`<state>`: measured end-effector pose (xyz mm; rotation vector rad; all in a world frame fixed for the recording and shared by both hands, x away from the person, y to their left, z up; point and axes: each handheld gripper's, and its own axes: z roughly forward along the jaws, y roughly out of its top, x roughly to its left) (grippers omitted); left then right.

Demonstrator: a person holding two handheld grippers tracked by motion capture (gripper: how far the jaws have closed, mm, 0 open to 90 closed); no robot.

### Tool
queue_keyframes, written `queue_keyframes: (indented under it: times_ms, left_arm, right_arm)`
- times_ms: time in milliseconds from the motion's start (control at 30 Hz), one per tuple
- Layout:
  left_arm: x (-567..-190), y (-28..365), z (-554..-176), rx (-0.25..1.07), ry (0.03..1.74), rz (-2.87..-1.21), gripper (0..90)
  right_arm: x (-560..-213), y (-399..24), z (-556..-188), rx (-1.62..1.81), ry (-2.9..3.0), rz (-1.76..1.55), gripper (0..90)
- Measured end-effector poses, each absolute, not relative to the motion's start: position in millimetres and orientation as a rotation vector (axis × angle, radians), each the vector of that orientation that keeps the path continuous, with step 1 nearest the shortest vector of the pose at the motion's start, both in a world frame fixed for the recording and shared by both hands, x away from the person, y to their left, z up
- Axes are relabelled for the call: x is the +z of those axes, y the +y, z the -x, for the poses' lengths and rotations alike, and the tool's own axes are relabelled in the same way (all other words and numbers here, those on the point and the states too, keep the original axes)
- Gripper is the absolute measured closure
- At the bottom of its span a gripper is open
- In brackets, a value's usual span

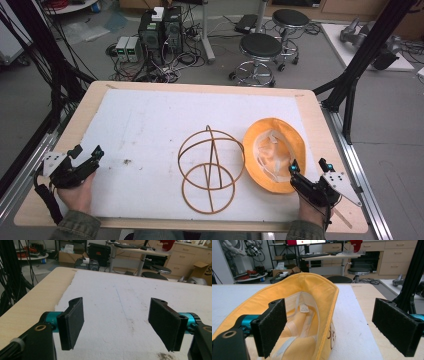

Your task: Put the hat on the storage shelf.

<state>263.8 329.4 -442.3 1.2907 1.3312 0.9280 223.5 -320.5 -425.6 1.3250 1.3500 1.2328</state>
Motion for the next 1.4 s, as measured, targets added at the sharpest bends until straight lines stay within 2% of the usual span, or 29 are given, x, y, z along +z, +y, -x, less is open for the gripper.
queue_keyframes:
  times_ms: [1000,1400]
  left_arm:
    - [-443,330,-265,0.899,1.334,-1.283,28.9]
    - [-444,326,-266,0.884,1.325,-1.294,28.9]
  right_arm:
    - [-424,-320,-223,1.230,1.348,-1.317,11.2]
    - [-412,-317,-231,1.269,1.345,-1.311,11.2]
